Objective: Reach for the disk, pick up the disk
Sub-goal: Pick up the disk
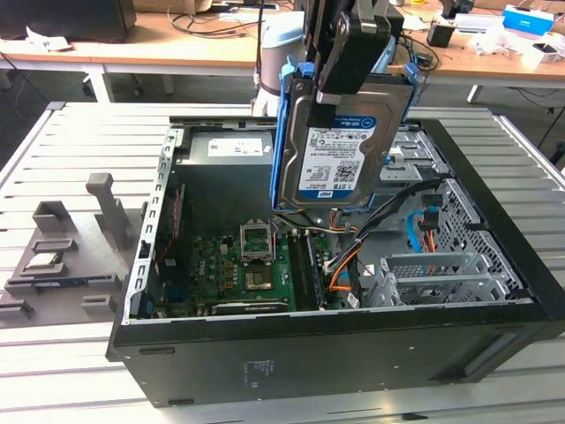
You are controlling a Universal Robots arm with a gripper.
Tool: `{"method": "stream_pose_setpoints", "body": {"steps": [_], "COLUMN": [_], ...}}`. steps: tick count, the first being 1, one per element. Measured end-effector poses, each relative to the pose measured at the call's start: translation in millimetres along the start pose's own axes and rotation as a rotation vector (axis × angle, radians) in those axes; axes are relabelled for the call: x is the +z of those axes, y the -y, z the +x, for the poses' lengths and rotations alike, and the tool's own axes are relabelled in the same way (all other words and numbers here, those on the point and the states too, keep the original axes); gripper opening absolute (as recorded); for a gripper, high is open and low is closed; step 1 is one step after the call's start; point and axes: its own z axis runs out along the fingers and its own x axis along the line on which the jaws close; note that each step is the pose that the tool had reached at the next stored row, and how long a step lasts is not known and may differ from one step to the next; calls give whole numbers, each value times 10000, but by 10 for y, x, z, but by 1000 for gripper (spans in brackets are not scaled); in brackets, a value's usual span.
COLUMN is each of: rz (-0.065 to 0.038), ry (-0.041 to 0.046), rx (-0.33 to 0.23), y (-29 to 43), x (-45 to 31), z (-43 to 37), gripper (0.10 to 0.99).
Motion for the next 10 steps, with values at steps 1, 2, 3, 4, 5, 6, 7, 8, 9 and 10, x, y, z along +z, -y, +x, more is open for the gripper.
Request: {"method": "stream_pose_setpoints", "body": {"steps": [1, 2, 3, 4, 5, 6, 7, 8, 9, 10], "rz": [0, -1, -1, -1, -2, -2, -1, -1, -1, -2], "ry": [-1, -2, -2, -4, -5, -8, -11, -12, -13, -15], "rx": [0, 0, 1, 0, 0, 1, 2, 1, 1, 1], "y": [0, -1, -1, -1, -2, -2, -3, -2, -2, -3], "x": [0, 1, 2, 3, 4, 5, 6, 6, 7, 8], "z": [11, 27, 43, 53, 74, 101, 117, 127, 139, 165], "gripper": [365, 365, 365, 365, 365, 365, 365, 365, 365, 365]}}
